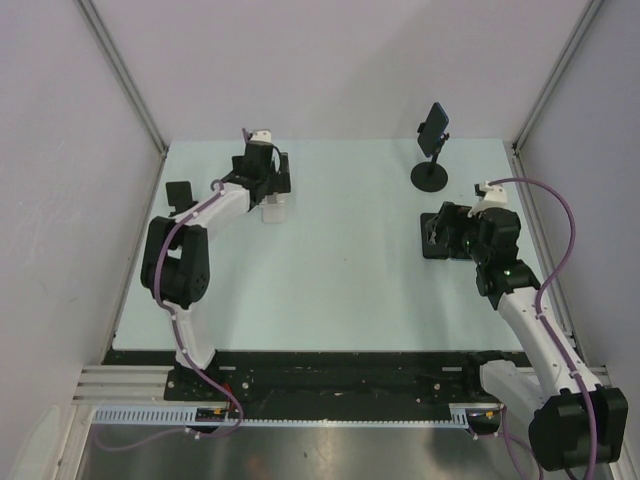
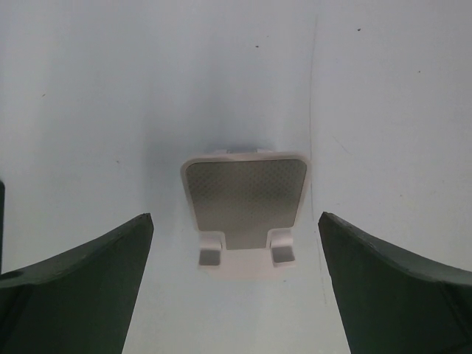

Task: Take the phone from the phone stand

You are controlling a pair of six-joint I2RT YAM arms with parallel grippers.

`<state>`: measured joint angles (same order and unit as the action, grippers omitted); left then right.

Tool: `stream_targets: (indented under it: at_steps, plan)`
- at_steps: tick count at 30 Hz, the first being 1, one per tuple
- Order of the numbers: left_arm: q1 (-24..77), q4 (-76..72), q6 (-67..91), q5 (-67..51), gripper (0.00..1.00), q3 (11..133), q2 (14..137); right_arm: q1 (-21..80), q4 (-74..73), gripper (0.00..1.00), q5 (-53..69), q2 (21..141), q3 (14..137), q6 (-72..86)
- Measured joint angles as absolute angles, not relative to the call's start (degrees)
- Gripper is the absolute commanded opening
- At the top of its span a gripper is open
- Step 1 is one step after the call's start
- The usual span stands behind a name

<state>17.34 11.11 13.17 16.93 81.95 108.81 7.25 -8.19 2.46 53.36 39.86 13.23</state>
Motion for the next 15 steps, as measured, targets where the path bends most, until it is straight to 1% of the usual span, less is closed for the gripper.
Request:
stream_targets:
  at_steps: [4,5,10,11,13,15]
  plan:
    - [17.3,11.07,13.61,15.53,0.98,83.48,109.97,7.29,-8.05,1.0,3.09,54.22,39.86,13.19]
    - [17.3,11.11,13.63,15.4,0.96,83.81,110.19,7.29,-8.01,1.0,3.31,54.39,39.86,13.13]
    - [17.34,11.03,14.09,16.12,0.89,84.84,111.87,7.29,-7.86,1.0,3.97,54.81,39.86,12.99]
    - [17.34,11.03,14.11,16.36,0.86,84.86,112.27,7.29,-7.86,1.0,3.99,54.83,39.86,12.97]
    - [17.34,11.07,14.13,16.64,0.84,84.86,112.99,7.29,-7.84,1.0,4.1,54.83,39.86,12.88]
    - [17.34,11.09,14.13,16.84,0.78,84.86,113.69,7.29,-7.84,1.0,4.29,54.87,39.83,12.84]
